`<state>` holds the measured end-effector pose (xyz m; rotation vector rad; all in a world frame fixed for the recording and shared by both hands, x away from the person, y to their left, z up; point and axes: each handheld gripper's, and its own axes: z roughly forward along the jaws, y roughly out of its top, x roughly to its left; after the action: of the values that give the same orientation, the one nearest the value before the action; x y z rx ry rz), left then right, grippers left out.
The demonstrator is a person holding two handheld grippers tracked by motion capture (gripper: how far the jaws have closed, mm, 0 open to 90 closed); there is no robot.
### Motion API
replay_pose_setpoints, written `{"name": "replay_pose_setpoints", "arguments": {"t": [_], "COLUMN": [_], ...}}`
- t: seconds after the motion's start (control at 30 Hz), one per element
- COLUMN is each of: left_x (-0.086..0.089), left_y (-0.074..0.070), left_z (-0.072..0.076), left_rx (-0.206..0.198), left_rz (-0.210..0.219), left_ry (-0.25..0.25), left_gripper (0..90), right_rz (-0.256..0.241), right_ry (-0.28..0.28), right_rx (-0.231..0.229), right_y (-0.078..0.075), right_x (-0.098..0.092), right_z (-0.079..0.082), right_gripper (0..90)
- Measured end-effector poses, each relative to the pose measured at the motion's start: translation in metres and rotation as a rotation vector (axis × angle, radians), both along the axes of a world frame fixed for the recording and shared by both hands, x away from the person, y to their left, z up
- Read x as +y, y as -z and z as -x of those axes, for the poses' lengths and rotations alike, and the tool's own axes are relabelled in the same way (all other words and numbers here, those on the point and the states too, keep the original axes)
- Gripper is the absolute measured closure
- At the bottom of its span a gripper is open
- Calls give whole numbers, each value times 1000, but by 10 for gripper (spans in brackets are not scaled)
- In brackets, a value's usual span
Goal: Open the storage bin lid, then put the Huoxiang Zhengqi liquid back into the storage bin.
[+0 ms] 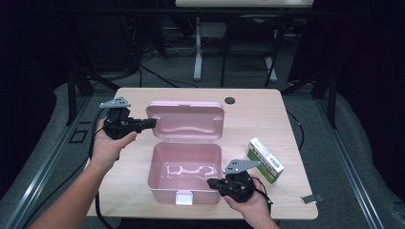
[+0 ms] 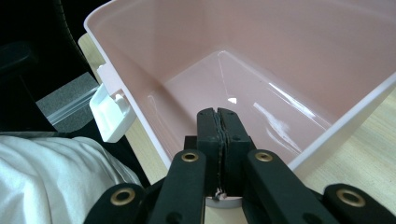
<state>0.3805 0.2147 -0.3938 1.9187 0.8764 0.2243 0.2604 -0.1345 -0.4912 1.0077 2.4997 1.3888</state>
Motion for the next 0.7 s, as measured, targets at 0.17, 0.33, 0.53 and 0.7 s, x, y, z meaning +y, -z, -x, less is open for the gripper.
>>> {"name": "replay_pose_setpoints", "arguments": {"t": [0.17, 0.33, 0.53, 0.7], "left_x": [-1, -2, -3, -1], "left_y": [2, 4, 7, 13], "left_z": [-3, -6, -8, -10], "left_rx": [2, 7, 18, 35], "left_rz": [-3, -6, -12, -10], "left_ry": [-9, -14, -18, -27], "left_gripper": [900, 900, 900, 900], "right_rz": [-9, -12, -15, -18], "right_ry": [2, 3, 3, 5], "right_rx": [1, 0, 0, -3], "right_y": [0, 1, 1, 1], "right_x": [0, 0, -1, -1], "right_z": [0, 0, 0, 1], "right_gripper": [886, 886, 889, 890]}}
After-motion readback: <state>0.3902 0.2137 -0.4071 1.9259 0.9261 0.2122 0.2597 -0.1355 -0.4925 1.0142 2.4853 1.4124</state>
